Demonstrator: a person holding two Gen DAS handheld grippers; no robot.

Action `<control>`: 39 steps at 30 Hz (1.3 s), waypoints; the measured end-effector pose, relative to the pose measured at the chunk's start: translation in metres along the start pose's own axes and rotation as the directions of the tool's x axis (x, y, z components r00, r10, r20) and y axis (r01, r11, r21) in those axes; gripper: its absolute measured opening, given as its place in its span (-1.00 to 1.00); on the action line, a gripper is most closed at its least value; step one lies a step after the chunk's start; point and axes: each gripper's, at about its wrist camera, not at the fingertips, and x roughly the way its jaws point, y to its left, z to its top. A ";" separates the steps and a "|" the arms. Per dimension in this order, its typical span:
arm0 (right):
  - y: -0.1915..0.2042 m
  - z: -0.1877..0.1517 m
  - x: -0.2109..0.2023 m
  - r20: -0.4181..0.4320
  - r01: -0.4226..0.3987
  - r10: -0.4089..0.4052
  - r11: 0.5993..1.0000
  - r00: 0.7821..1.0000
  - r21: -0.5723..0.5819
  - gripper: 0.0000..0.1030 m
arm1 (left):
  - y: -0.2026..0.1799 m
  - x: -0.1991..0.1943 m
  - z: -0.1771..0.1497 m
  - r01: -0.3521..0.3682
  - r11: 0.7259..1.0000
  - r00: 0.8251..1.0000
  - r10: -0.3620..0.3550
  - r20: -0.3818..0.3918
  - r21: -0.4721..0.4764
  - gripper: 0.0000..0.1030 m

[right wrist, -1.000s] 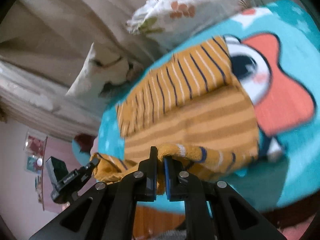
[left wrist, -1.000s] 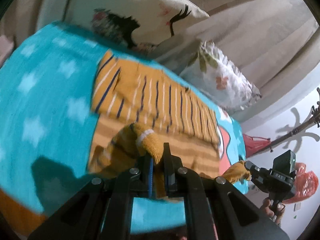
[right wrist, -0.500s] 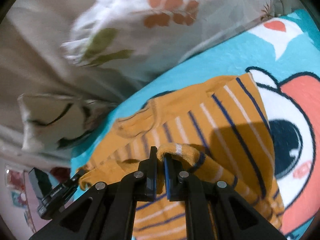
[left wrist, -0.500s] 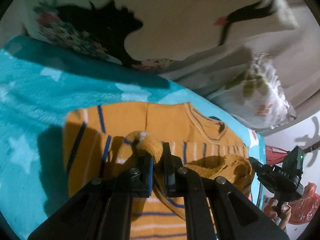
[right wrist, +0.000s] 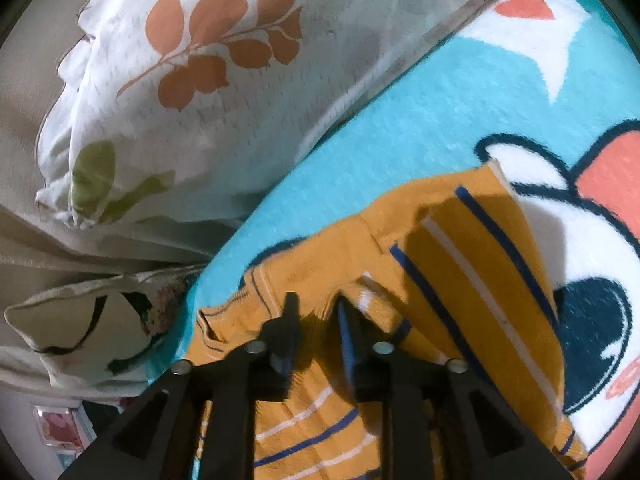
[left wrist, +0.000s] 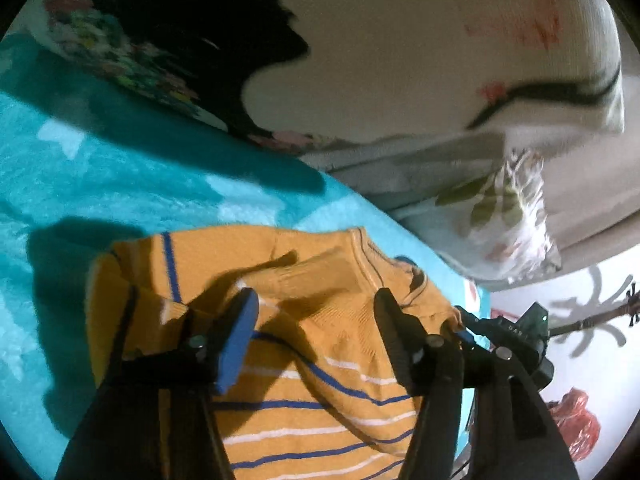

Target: Fold small clothes

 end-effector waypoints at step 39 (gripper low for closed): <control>-0.032 -0.076 -0.049 0.141 0.467 -0.447 0.815 0.883 -0.342 -0.69 | 0.021 -0.052 -0.096 -0.310 0.886 0.925 0.365 -0.107 0.345 -0.87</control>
